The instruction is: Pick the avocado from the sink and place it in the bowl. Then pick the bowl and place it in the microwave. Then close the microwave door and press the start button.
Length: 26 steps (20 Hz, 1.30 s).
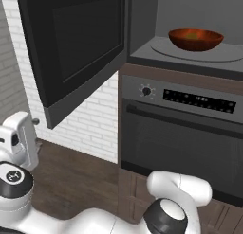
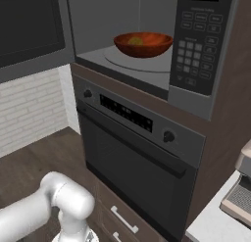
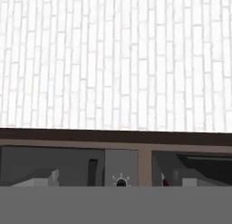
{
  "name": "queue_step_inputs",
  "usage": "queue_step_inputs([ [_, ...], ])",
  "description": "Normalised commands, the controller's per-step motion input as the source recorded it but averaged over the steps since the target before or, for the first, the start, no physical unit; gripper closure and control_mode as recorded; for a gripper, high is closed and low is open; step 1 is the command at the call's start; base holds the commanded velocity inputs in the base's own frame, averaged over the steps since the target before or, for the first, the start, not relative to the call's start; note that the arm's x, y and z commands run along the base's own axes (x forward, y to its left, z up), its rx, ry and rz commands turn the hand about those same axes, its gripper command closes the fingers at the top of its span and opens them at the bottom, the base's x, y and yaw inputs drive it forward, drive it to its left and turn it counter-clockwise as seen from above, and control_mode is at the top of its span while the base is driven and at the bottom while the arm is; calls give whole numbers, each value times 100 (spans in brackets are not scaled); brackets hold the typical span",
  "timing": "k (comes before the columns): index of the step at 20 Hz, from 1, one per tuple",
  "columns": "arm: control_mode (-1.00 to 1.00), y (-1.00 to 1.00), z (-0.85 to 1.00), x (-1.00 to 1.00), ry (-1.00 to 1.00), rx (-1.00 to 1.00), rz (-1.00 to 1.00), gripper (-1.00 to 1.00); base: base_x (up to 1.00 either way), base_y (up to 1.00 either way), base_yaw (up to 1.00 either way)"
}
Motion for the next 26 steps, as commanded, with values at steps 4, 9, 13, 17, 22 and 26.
queue_step_inputs([
  [4, -100, -11, 31, 3, -10, 0, 0, -100, 0, 0, 0],
  [9, -100, -48, 46, 0, -19, 2, 0, -100, 0, 0, 0],
  [13, -100, -61, 47, 0, -26, 3, 0, -100, 0, 0, 0],
  [17, -100, -77, 56, -3, -35, 6, 4, -100, 0, 0, 0],
  [22, -100, -81, 54, -22, -39, 9, 9, -100, 0, 0, 0],
  [26, -100, -88, 52, -25, -31, 12, 7, -100, 0, 0, 0],
])
